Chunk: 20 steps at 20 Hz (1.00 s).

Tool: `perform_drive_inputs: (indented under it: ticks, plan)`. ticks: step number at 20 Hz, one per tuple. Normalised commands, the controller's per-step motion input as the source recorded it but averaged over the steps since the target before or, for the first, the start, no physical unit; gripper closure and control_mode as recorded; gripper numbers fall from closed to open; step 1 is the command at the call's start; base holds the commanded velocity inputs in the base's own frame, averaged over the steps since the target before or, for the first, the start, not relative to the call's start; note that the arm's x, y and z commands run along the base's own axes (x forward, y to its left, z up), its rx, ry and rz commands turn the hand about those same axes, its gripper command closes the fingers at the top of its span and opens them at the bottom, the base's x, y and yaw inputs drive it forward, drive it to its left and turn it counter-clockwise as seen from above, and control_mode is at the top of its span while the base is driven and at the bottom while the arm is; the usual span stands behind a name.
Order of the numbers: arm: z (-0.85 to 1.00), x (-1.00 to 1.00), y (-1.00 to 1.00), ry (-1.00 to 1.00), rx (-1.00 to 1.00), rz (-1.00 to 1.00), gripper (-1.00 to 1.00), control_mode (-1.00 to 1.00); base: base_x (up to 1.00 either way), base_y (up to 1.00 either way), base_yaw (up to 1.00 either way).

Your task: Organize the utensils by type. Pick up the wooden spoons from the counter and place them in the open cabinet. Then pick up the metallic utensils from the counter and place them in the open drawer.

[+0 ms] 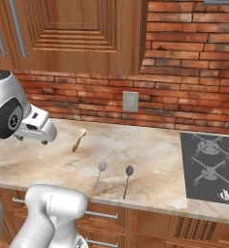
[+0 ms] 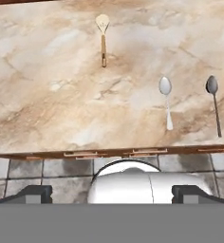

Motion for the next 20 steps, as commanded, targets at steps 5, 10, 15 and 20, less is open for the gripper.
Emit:
perform_drive_inputs:
  ticks: [5,10,15,20]
  plan:
    - [-0.67,0.39,0.03,-0.02,0.0,0.06,-1.0,-1.0,0.0,0.0,0.0]
    - [-0.32,0.33,0.0,0.13,-0.01,0.05,-1.0,-1.0,0.0,0.0,0.0]
    - [-0.29,0.24,0.02,0.14,-0.05,0.02,-1.0,-1.0,0.0,0.0,0.0]
    - [-0.29,0.22,0.0,0.12,-0.05,0.01,-1.0,-1.0,0.0,0.0,0.0]
